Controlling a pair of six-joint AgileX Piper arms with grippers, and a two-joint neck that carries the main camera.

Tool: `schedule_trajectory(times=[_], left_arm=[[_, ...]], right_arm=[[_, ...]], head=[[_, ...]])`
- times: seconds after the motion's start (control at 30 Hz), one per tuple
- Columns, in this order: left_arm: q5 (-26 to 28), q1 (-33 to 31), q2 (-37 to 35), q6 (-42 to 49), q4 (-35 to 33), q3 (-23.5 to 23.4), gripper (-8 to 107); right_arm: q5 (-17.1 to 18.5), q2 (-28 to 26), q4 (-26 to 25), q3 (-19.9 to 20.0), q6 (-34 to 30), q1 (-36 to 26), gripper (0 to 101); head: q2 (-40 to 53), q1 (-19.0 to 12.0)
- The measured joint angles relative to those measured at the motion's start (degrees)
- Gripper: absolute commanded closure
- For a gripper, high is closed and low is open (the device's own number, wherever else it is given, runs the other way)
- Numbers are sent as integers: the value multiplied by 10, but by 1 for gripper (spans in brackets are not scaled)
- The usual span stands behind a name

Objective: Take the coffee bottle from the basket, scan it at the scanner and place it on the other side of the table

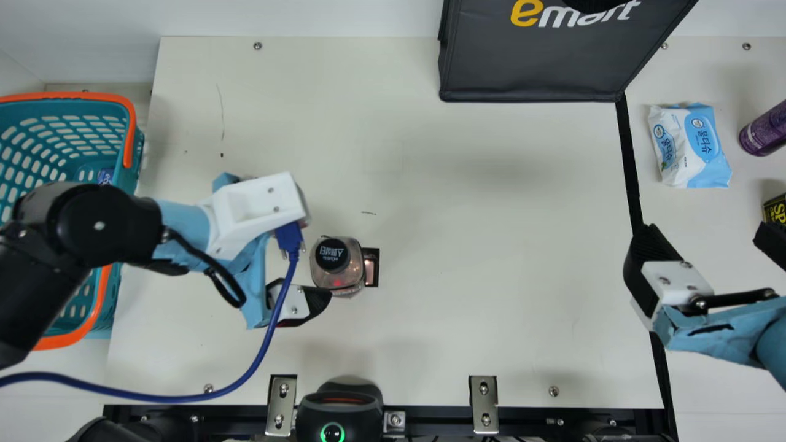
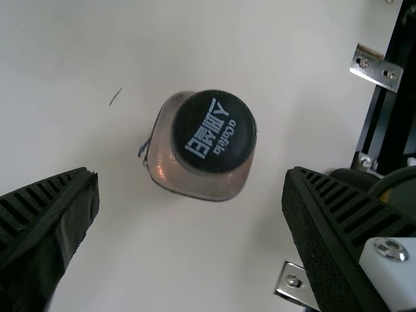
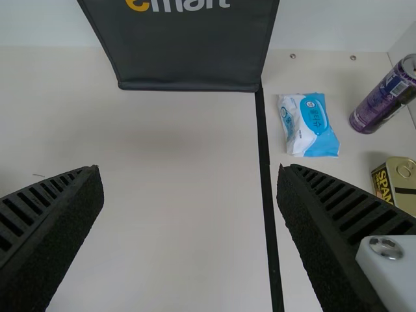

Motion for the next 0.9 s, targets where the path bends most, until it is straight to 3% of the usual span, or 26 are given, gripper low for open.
schedule_trajectory(times=[0.33,0.63,0.9], left_arm=[[46,6,-63,-223,46,-3,9],[39,-6,-86,-443,102,-7,9],[0,-65,-87,-626,148,-10,9]], right_arm=[[0,0,0,0,0,0,6],[0,0,0,0,0,0,6],[0,0,0,0,0,0,6]], head=[[0,0],[0,0],[0,0]])
